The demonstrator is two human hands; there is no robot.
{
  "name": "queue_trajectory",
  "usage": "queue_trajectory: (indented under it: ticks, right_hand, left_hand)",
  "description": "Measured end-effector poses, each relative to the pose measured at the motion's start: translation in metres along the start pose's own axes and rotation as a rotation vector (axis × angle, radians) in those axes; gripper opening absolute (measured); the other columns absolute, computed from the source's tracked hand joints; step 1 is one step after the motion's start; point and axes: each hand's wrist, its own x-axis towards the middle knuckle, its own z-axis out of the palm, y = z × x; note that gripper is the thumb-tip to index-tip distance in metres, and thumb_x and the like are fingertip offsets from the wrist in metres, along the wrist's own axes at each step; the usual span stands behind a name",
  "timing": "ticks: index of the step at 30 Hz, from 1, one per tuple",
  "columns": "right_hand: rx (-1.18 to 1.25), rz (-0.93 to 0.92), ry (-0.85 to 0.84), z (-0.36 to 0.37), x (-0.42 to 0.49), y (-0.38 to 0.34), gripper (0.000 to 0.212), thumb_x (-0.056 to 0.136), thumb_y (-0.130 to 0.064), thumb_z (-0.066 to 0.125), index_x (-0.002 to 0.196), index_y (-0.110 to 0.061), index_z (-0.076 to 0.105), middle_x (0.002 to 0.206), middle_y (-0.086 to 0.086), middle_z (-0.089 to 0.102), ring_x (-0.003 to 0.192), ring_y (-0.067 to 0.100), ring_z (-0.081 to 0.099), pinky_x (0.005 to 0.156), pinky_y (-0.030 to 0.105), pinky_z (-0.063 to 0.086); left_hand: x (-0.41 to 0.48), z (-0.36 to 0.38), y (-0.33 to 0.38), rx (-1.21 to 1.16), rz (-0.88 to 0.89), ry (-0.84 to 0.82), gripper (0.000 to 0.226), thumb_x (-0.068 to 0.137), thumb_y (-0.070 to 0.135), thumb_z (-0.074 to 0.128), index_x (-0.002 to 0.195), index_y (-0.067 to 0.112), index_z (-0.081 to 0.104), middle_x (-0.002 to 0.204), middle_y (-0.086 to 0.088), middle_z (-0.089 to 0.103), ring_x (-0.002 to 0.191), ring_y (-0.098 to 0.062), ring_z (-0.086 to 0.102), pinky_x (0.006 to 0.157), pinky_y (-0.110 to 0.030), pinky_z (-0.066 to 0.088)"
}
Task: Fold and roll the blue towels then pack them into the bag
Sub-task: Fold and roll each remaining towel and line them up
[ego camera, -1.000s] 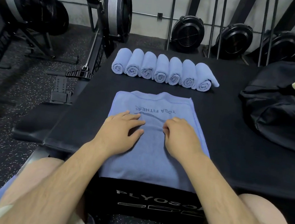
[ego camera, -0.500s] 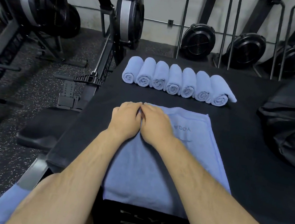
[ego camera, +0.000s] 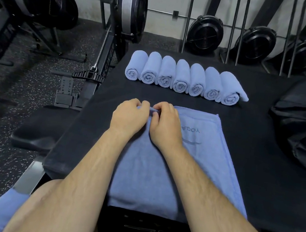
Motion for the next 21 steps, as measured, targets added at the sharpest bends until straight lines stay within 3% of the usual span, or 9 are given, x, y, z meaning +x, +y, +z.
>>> queue_trajectory:
  ticks: [3,7,11,14,17,19,21]
  right_hand:
    - [0.071,0.004,0.029,-0.001,-0.001,-0.001,0.015,0.09,-0.004,0.047,0.096,-0.016,0.054,0.103,0.003,0.06,0.1,0.026,0.055,0.086,0.047,0.047]
    - [0.098,0.017,0.023,-0.003,-0.002,-0.002,0.021,0.086,-0.003,0.045,0.091,-0.023,0.046,0.102,-0.003,0.056,0.1,0.019,0.051,0.082,0.042,0.048]
    - [0.099,0.005,-0.015,-0.004,-0.002,-0.001,0.012,0.08,-0.014,0.05,0.085,-0.024,0.045,0.089,-0.013,0.049,0.094,0.014,0.045,0.074,0.031,0.042]
    - [0.119,-0.037,-0.009,-0.002,-0.002,0.001,0.005,0.083,-0.029,0.051,0.083,-0.026,0.047,0.088,-0.013,0.048,0.094,0.015,0.047,0.079,0.029,0.041]
    - [0.139,-0.068,-0.011,-0.001,-0.001,0.004,0.01,0.093,-0.027,0.056,0.085,-0.023,0.051,0.089,-0.01,0.051,0.094,0.015,0.047,0.081,0.03,0.041]
    - [0.17,-0.071,-0.014,-0.003,0.0,0.004,0.007,0.097,-0.023,0.056,0.09,-0.02,0.055,0.091,-0.011,0.056,0.095,0.014,0.049,0.081,0.029,0.041]
    - [0.202,-0.059,-0.018,-0.003,0.0,0.005,0.005,0.099,-0.022,0.054,0.096,-0.022,0.058,0.092,-0.015,0.059,0.097,0.012,0.05,0.08,0.026,0.041]
  left_hand:
    - [0.004,-0.004,0.004,-0.035,-0.024,0.001,0.045,0.106,0.034,0.034,0.071,0.011,0.051,0.076,0.0,0.057,0.074,-0.02,0.051,0.066,-0.035,0.035]
    - [0.014,-0.011,-0.003,-0.127,-0.044,-0.043,0.033,0.101,0.028,0.045,0.094,0.004,0.066,0.093,-0.001,0.068,0.085,-0.021,0.059,0.074,-0.035,0.045]
    - [0.015,-0.017,-0.007,-0.403,-0.18,-0.107,0.025,0.091,0.025,0.056,0.082,0.004,0.066,0.078,-0.001,0.057,0.073,-0.018,0.047,0.068,-0.032,0.039]
    - [0.013,-0.017,-0.006,-0.577,-0.184,-0.084,0.012,0.086,0.017,0.063,0.075,0.012,0.064,0.078,0.001,0.062,0.072,-0.018,0.054,0.07,-0.03,0.045]
    - [0.012,-0.018,-0.002,-0.754,-0.171,-0.105,0.017,0.082,0.004,0.066,0.068,0.013,0.063,0.067,0.006,0.062,0.063,-0.011,0.056,0.059,-0.022,0.047]
    - [0.012,-0.018,-0.001,-0.842,-0.189,-0.096,0.009,0.08,0.003,0.073,0.087,0.009,0.071,0.084,-0.003,0.073,0.075,-0.015,0.068,0.067,-0.027,0.057]
    - [0.011,-0.02,-0.001,-0.839,-0.168,-0.05,0.028,0.081,-0.003,0.074,0.104,0.012,0.07,0.106,-0.006,0.072,0.092,-0.015,0.07,0.078,-0.026,0.058]
